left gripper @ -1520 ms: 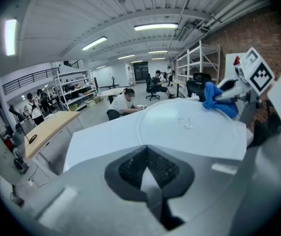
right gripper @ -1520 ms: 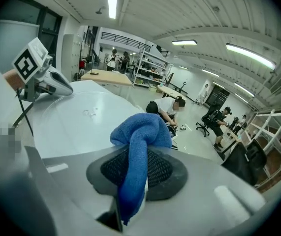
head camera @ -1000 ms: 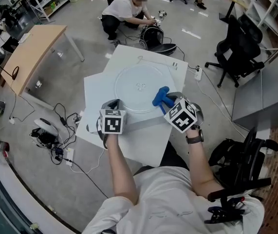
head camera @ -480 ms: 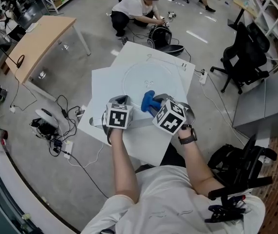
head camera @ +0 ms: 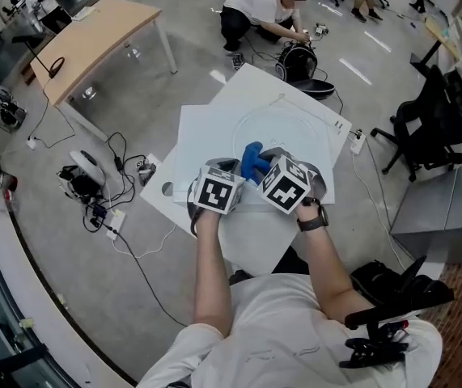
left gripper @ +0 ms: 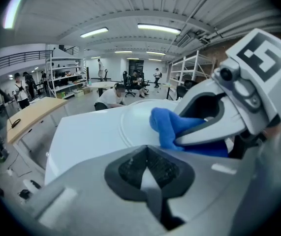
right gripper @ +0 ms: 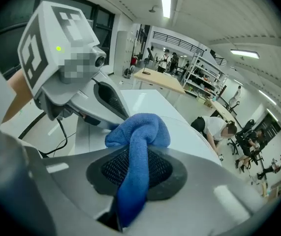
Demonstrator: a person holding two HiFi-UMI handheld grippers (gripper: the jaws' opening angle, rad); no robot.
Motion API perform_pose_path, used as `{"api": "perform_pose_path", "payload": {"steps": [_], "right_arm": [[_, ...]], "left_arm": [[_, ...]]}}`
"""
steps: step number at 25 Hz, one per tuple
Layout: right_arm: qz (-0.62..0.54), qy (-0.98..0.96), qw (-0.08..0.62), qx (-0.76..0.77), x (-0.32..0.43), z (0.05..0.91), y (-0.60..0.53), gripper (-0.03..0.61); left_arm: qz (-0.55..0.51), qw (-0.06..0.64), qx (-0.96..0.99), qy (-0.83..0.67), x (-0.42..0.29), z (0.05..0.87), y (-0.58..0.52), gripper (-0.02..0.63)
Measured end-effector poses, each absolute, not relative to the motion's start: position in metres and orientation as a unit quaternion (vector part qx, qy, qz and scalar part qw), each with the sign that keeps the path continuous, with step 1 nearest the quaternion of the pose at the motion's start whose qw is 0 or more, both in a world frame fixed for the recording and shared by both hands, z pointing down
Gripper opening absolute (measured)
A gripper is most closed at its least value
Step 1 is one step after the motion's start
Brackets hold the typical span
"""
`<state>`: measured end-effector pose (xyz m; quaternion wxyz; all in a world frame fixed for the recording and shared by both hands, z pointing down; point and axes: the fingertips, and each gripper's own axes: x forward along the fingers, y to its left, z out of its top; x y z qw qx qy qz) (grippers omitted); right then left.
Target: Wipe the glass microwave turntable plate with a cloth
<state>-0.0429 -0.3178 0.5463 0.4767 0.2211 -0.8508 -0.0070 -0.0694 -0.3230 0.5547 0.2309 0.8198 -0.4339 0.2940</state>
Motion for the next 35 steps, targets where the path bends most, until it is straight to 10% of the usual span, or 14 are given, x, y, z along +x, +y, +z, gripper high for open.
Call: {"api": "perform_pose_path", "payload": {"steps": [22,35], "right_arm": [[-0.018,-0.870,0.435,0.232,-0.081,0.549,-0.427,0.077],[0.004,-0.815,0.456,0.358,0.025,0.546,-0.478,0.078]], "left_arm": [[0.291,0.246,0.794,-0.473,-0.082,0.561,-0.333,0.002],[0.291,0.231,0.794,-0.482,-0.083,0.565,-0.327,0.002]]}}
